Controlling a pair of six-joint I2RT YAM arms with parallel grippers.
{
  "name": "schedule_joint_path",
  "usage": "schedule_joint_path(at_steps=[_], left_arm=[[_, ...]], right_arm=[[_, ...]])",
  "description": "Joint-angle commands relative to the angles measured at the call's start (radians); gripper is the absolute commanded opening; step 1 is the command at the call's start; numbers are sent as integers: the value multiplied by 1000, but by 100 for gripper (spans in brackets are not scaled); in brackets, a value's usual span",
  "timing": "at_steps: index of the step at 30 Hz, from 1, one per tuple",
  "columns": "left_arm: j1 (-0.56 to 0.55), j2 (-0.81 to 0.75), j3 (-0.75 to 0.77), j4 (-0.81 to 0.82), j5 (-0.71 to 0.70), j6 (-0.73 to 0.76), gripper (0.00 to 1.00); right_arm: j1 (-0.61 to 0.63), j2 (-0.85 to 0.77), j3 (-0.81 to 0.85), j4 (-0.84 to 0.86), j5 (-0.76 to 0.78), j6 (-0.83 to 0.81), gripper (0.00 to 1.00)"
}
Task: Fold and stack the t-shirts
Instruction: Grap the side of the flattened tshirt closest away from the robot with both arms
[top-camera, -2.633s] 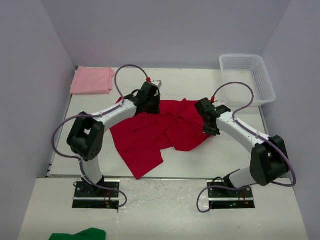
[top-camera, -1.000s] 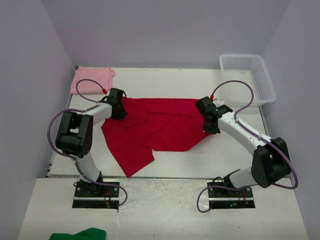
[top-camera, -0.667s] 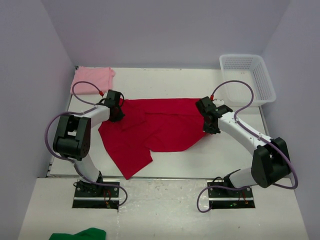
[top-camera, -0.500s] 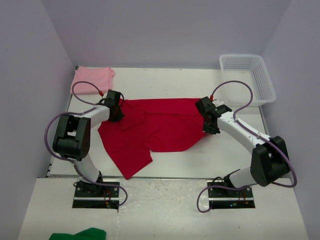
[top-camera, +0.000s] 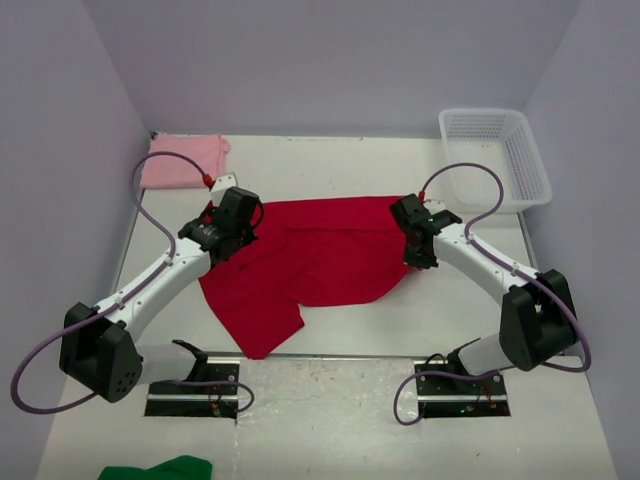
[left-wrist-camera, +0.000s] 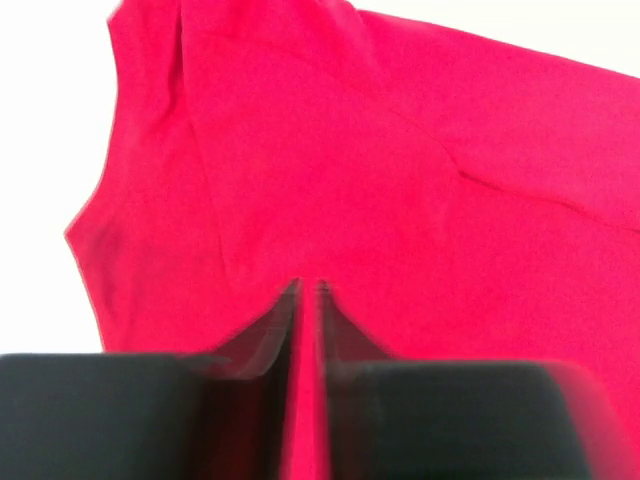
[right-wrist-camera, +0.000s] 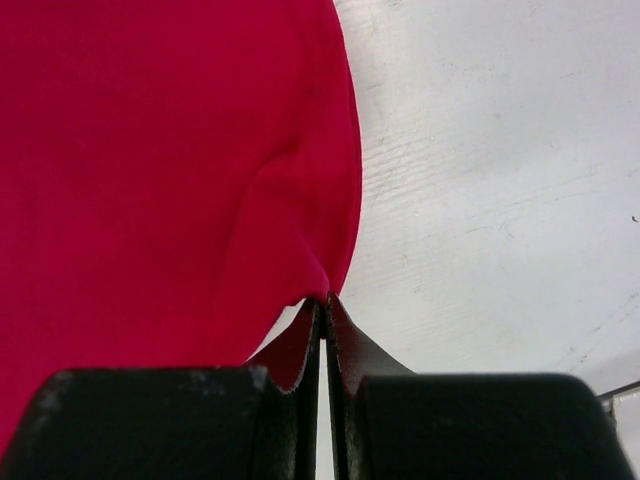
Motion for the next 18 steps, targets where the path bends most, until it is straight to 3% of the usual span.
schedule_joint_path(at_steps=[1,3,5,12,18], left_arm=[[-17,-43,-13,-143,-2,-64,0],[-22,-86,-82,-148,117,-109,0],[-39,-154,-159,-150,150,-167,0],[-268,-267,-214,-307,149,-310,0],[-473,-239,-294,-342,150,-469,0]], right_arm=[[-2,0,4,29,-7,-9,0],[-2,0,-2,38,-13,-14,0],[-2,3,-11,49,-25,-15,0],[0,11,-42,80,-48,-22,0],[0,-3,-55,92,-60,-22,0]])
